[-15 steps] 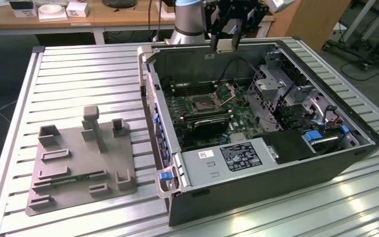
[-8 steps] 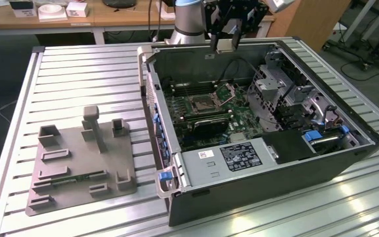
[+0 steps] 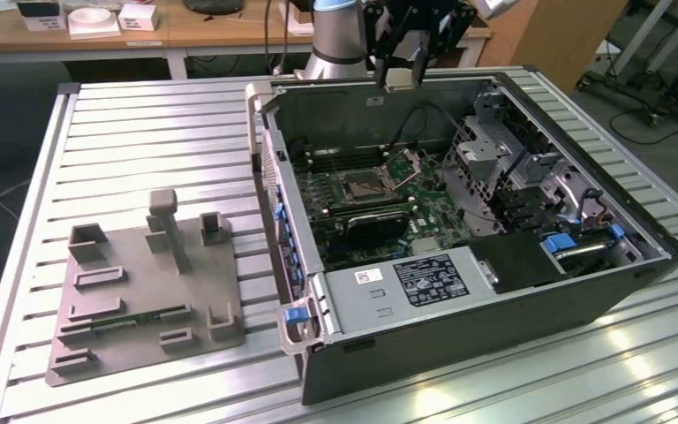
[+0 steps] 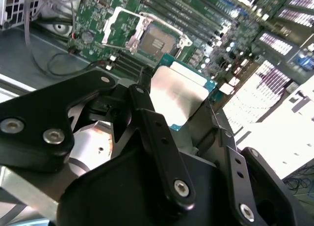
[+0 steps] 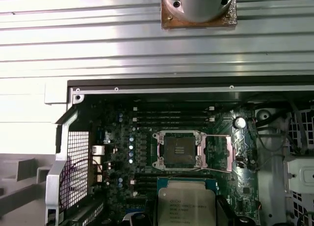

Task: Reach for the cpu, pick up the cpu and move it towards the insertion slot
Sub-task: 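Pick up the cpu and move it towards the insertion slot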

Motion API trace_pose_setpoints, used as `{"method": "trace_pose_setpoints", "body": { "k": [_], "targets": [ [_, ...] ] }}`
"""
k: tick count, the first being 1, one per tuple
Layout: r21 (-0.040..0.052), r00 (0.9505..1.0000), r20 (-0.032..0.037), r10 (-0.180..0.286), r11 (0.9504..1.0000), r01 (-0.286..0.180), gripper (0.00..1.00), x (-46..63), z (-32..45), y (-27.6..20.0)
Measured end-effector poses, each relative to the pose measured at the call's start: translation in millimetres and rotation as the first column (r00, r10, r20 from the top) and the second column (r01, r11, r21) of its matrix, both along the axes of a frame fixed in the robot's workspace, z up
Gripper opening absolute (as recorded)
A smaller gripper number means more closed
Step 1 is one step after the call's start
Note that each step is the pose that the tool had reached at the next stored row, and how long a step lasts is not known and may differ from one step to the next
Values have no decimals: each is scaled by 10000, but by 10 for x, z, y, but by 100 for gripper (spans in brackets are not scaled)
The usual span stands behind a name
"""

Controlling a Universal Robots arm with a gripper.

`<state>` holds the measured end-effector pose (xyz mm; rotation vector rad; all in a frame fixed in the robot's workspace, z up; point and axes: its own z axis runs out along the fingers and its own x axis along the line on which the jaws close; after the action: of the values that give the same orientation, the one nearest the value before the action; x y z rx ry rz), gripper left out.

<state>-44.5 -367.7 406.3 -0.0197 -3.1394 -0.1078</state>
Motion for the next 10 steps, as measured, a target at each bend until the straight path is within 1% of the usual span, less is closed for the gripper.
{"method": "trace_pose_setpoints", "body": {
  "k": [4,6,8,10],
  "targets": [
    [0,10000,0,-1,10000,1,55,0,-31,139],
    [0,10000,0,-1,10000,1,55,0,-52,198],
    [0,10000,0,0,10000,0,55,0,-74,245],
    [1,10000,0,69,10000,-69,55,0,-93,265]
  ]
}}
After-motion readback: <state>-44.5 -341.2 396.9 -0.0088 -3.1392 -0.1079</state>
